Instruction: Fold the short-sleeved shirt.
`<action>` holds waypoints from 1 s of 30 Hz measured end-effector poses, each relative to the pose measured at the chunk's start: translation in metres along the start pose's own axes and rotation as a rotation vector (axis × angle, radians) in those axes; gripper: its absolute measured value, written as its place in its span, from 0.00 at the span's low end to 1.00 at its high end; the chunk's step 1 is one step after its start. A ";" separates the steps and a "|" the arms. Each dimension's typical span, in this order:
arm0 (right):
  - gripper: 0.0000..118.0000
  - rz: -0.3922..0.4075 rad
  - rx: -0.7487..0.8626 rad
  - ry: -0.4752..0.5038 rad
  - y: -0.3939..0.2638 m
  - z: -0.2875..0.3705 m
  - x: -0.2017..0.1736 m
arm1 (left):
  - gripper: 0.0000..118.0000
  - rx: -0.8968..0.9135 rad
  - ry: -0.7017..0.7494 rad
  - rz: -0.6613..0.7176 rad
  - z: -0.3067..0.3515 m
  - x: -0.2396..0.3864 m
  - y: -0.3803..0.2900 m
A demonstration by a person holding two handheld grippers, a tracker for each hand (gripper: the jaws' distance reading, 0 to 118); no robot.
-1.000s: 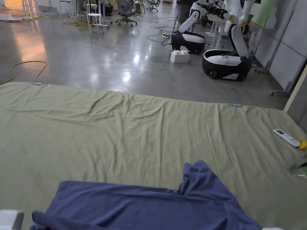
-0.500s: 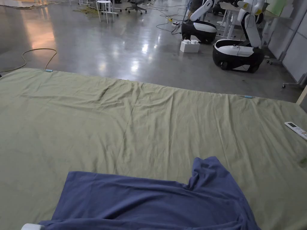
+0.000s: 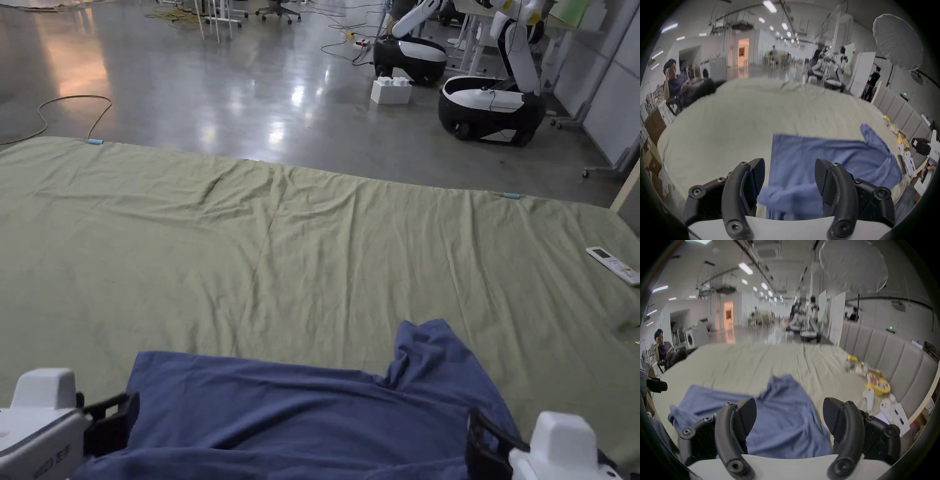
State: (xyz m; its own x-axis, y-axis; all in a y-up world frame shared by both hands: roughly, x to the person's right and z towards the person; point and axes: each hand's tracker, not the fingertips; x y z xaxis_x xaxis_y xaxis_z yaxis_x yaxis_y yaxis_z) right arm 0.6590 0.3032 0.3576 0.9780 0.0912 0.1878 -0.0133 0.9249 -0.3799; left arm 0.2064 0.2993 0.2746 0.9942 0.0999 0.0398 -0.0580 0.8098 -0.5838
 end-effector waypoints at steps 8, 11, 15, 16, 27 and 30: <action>0.31 0.026 0.352 -0.031 0.036 0.015 -0.045 | 0.25 0.322 0.050 -0.104 0.029 0.057 0.028; 0.08 -0.030 0.376 -0.014 0.041 0.017 -0.049 | 0.09 0.388 0.065 -0.110 0.039 0.067 0.031; 0.02 -0.033 0.387 -0.021 0.046 0.020 -0.052 | 0.04 0.504 0.021 -0.065 0.058 0.063 0.031; 0.01 -0.030 0.387 -0.020 0.047 0.020 -0.052 | 0.04 0.473 0.019 -0.081 0.059 0.062 0.033; 0.01 0.048 0.383 -0.003 0.045 0.014 -0.055 | 0.03 0.159 -0.016 -0.031 -0.003 0.000 0.045; 0.01 0.070 0.347 -0.014 0.041 0.006 -0.057 | 0.03 0.009 -0.006 -0.042 -0.046 -0.018 0.047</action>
State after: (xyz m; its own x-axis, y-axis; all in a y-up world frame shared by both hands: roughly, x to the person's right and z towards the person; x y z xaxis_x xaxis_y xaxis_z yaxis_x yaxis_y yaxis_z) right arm 0.6016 0.3384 0.3366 0.9692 0.1617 0.1858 -0.1526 0.9863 -0.0621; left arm 0.1897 0.3092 0.2094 0.9952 0.0687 0.0693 -0.0166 0.8188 -0.5738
